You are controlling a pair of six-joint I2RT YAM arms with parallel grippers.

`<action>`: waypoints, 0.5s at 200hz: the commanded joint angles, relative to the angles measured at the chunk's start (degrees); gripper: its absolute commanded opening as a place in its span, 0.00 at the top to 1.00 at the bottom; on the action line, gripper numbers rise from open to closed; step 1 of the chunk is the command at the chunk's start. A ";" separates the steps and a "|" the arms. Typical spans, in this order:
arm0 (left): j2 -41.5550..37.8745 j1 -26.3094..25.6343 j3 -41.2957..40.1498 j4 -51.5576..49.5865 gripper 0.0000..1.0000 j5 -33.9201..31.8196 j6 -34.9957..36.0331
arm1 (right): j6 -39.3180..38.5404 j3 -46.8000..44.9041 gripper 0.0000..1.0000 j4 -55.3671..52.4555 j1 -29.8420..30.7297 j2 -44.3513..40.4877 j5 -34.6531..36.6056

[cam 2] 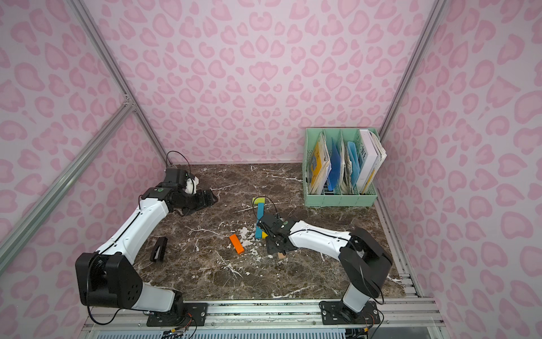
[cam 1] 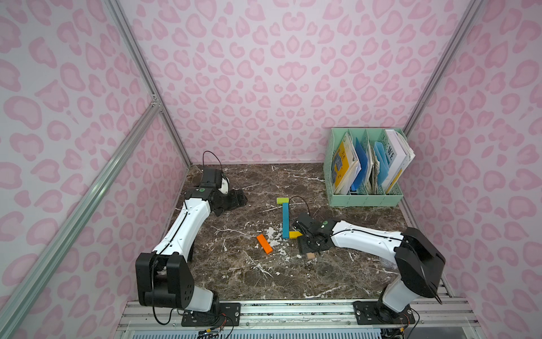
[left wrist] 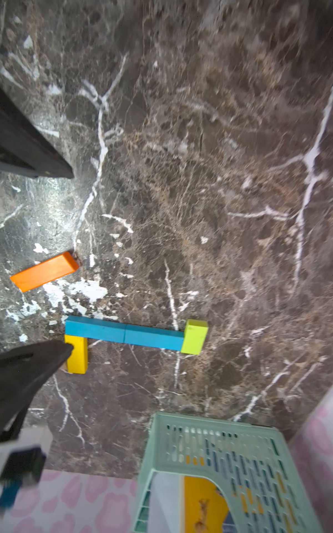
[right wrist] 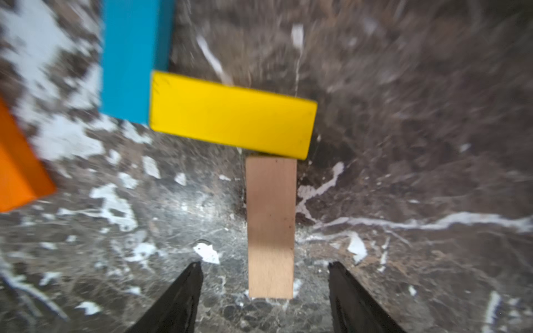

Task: Assemble a giraffe with building blocks
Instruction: Assemble the building block at the center of the board.

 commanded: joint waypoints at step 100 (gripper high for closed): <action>11.73 -20.06 3.62 -19.08 0.31 -4.12 -36.96 | -9.78 -11.09 0.29 15.32 -20.00 -12.62 -3.49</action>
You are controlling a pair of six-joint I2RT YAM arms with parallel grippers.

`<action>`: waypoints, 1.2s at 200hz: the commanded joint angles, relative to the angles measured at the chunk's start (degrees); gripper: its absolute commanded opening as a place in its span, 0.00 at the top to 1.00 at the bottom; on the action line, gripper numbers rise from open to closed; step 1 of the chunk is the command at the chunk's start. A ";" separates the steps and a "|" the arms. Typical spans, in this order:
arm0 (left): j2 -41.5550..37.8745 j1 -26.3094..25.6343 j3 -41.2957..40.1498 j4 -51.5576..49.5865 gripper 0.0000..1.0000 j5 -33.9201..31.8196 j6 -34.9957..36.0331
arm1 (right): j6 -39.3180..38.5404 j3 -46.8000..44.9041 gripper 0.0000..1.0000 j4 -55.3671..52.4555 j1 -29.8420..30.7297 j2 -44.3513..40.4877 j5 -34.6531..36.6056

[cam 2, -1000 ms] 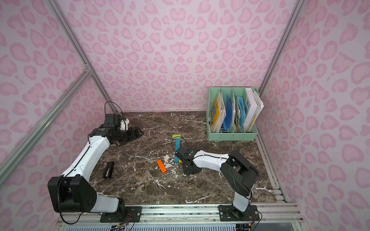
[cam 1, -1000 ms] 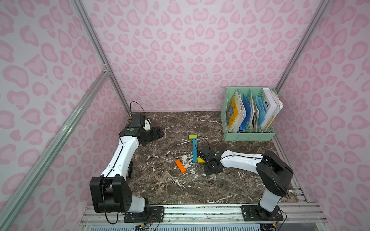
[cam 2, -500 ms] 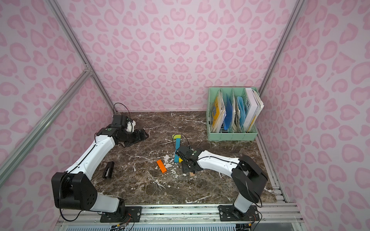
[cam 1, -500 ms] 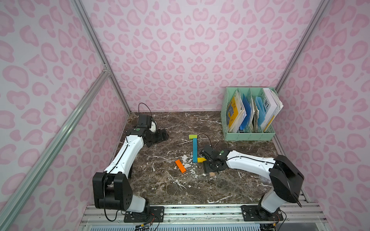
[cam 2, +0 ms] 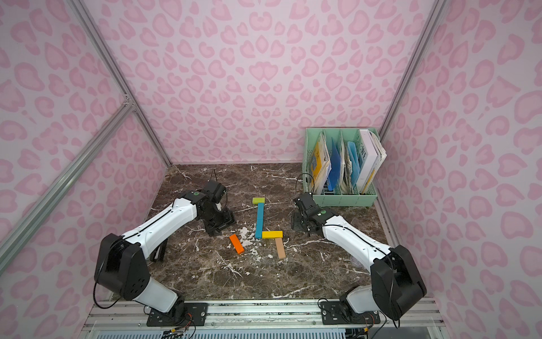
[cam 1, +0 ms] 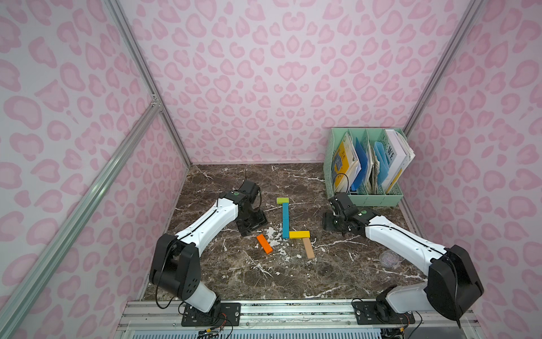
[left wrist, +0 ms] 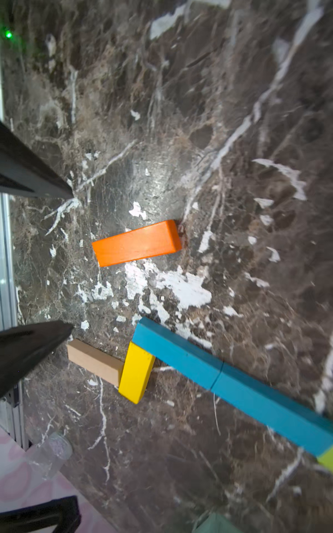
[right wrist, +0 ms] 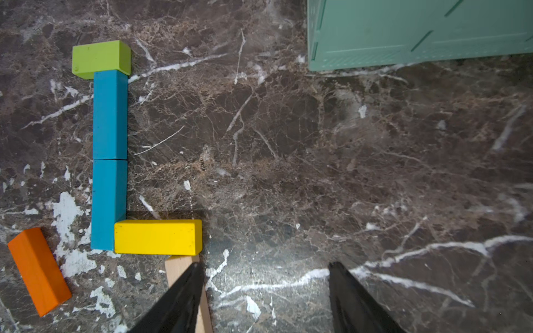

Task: Assemble a giraffe with building blocks
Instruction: Assemble the building block at the center of the board.

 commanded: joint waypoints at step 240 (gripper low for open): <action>8.38 -9.09 -6.78 3.84 1.00 -5.05 -5.25 | -4.93 -15.90 0.35 9.98 -4.94 -8.38 -7.62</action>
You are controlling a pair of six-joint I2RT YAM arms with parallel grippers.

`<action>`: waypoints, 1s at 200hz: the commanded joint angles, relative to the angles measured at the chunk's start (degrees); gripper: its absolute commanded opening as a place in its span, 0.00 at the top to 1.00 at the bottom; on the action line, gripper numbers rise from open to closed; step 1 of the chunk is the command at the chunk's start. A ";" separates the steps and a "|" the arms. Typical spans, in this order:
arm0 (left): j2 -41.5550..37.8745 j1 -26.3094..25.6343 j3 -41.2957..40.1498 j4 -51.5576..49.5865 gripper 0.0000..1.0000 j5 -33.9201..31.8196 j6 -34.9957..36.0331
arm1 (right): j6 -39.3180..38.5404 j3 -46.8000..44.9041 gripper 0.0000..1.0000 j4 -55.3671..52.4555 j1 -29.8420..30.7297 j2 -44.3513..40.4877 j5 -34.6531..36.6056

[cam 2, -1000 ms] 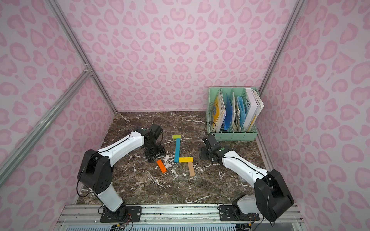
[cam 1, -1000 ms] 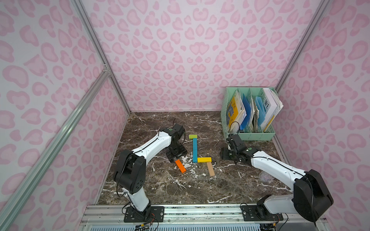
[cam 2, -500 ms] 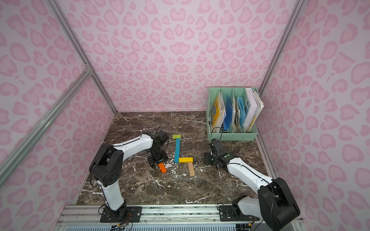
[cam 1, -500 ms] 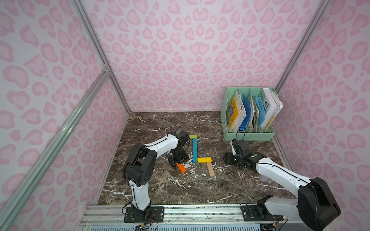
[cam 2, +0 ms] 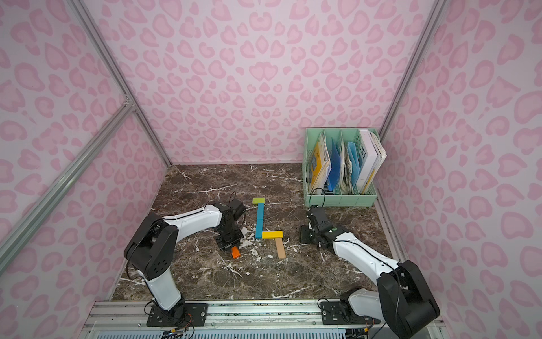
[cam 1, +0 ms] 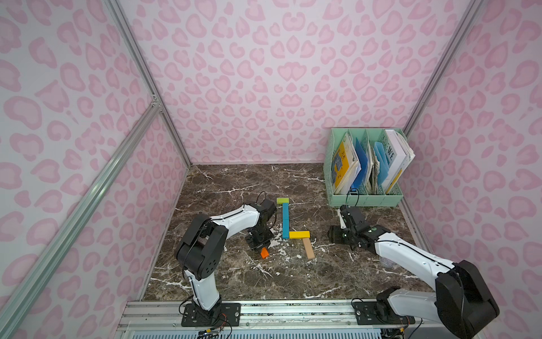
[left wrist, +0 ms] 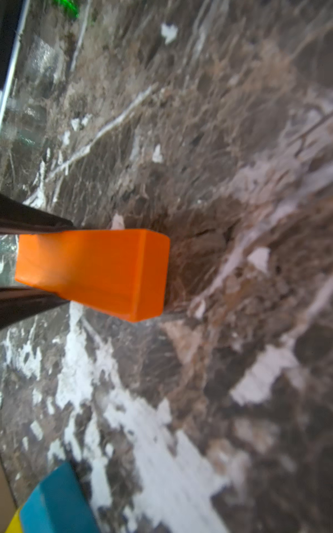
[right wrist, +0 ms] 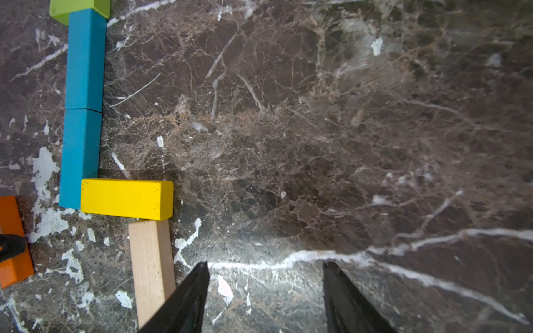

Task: Assemble a giraffe with building blocks
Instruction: Assemble the building block at the center of the board.

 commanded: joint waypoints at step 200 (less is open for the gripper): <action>10.71 -17.08 14.35 -8.78 0.61 -8.46 40.67 | -2.56 -0.95 0.35 -0.08 -3.19 -0.91 -0.91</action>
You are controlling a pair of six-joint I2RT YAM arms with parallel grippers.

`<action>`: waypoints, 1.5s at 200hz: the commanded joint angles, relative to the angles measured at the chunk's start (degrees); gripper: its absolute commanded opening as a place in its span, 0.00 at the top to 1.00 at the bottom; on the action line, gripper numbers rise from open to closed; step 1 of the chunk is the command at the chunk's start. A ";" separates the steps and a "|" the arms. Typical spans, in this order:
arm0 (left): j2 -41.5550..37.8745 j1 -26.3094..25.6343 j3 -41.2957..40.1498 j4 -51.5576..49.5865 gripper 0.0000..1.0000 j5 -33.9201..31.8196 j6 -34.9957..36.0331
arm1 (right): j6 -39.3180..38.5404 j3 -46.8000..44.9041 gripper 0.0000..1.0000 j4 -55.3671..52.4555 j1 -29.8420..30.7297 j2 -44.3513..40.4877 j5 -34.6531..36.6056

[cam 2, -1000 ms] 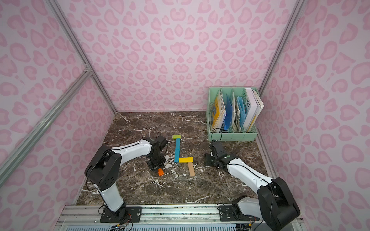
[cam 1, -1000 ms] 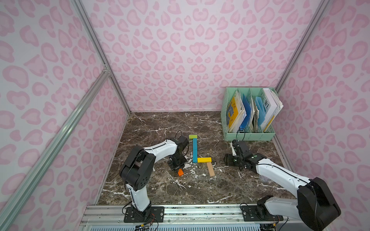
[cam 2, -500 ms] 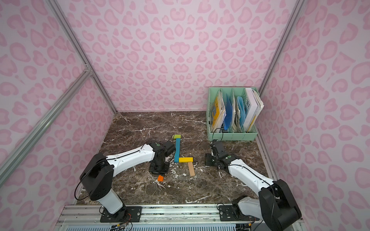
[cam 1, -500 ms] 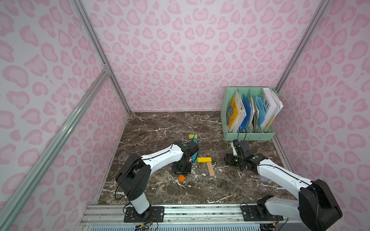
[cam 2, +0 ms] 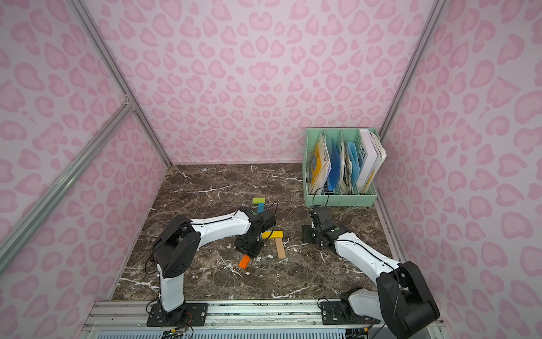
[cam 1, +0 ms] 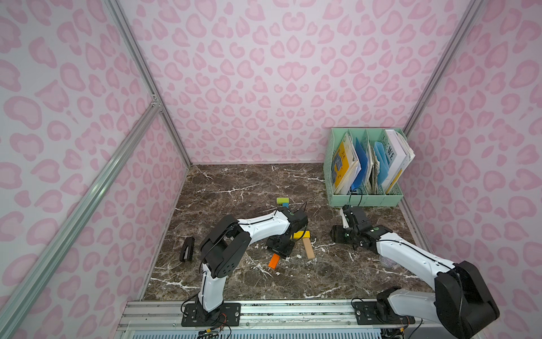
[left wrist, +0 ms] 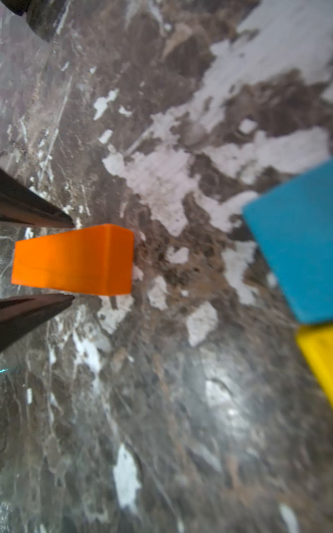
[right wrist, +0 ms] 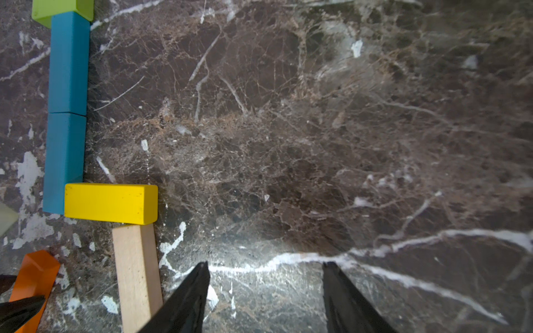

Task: Assemble a giraffe with building blocks
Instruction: Assemble the building block at the center of the board.

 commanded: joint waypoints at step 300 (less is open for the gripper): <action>-5.90 -1.12 -11.31 12.35 0.71 4.25 -0.37 | 0.03 -2.97 0.35 0.95 -1.61 -0.66 -2.07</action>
